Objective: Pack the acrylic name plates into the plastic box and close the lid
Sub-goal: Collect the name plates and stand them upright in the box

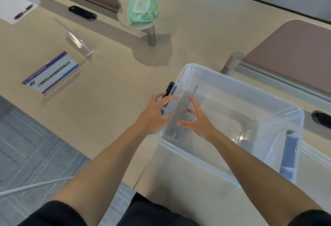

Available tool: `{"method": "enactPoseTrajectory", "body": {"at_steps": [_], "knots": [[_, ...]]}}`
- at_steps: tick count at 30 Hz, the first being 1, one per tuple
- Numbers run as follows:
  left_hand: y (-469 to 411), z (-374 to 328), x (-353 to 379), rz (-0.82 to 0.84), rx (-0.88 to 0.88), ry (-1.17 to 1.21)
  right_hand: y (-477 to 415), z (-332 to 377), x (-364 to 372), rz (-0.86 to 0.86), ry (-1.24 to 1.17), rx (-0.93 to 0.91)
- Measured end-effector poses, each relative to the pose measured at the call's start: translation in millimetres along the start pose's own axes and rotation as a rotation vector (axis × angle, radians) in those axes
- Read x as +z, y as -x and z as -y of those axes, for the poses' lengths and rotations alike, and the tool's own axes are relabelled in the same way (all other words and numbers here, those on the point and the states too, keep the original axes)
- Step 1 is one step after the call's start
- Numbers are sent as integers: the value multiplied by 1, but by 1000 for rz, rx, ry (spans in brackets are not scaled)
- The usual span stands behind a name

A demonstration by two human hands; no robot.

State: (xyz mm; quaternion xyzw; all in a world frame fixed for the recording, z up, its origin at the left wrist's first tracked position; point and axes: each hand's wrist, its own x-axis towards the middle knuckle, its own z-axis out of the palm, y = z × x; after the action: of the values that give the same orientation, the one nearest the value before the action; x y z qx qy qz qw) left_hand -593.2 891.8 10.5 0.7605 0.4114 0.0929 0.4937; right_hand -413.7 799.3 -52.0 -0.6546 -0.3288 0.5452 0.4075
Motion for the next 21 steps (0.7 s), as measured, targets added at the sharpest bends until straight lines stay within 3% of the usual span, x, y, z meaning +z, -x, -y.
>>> {"method": "enactPoseTrajectory", "body": {"at_steps": [21], "knots": [[-2,2,-1,5,7,-20,-13,2,21,-10,66,-62]]}}
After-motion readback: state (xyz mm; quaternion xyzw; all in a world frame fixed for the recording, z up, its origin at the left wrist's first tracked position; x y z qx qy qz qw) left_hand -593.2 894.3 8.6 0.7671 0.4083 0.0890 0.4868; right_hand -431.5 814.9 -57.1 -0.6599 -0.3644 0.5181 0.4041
